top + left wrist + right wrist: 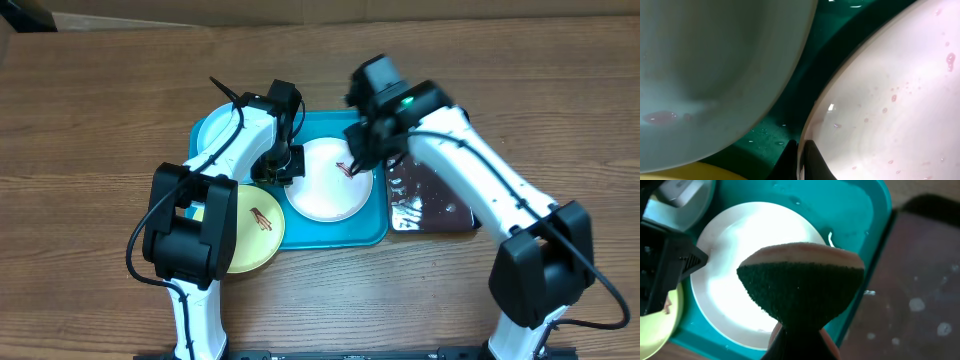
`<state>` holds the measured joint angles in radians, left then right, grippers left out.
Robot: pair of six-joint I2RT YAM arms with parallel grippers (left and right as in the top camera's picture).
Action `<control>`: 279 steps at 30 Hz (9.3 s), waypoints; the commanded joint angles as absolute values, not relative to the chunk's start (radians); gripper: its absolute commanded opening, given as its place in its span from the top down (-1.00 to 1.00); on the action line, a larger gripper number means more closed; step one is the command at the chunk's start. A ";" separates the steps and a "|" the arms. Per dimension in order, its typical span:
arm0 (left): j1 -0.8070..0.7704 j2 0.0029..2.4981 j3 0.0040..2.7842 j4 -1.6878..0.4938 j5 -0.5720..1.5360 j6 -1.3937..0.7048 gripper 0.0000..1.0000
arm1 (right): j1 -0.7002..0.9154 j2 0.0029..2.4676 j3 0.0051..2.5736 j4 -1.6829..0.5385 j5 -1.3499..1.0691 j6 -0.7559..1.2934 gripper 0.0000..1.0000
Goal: Clean dirty plates on tray and stack at the side
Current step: 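Carry the sponge with the right gripper onto the white plate, then scrub the white plate surface with the sponge in the right gripper, then return the sponge to the black tray and release it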
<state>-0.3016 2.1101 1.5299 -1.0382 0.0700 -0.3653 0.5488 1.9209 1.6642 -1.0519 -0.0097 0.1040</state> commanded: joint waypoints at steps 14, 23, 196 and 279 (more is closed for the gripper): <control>-0.308 2.120 1.519 -1.035 0.071 -0.364 0.92 | 0.627 2.117 1.688 -0.992 0.253 0.101 0.93; -0.308 2.120 1.519 -1.035 0.072 -0.364 0.92 | 0.625 2.157 1.647 -0.929 0.242 0.104 0.93; -0.305 2.120 1.519 -1.047 0.070 -0.359 0.91 | 0.445 2.138 1.334 -0.517 -0.831 0.207 0.93; -0.308 2.120 1.519 -1.032 0.071 -0.366 0.72 | 0.312 2.005 1.414 -0.950 -0.230 0.134 0.93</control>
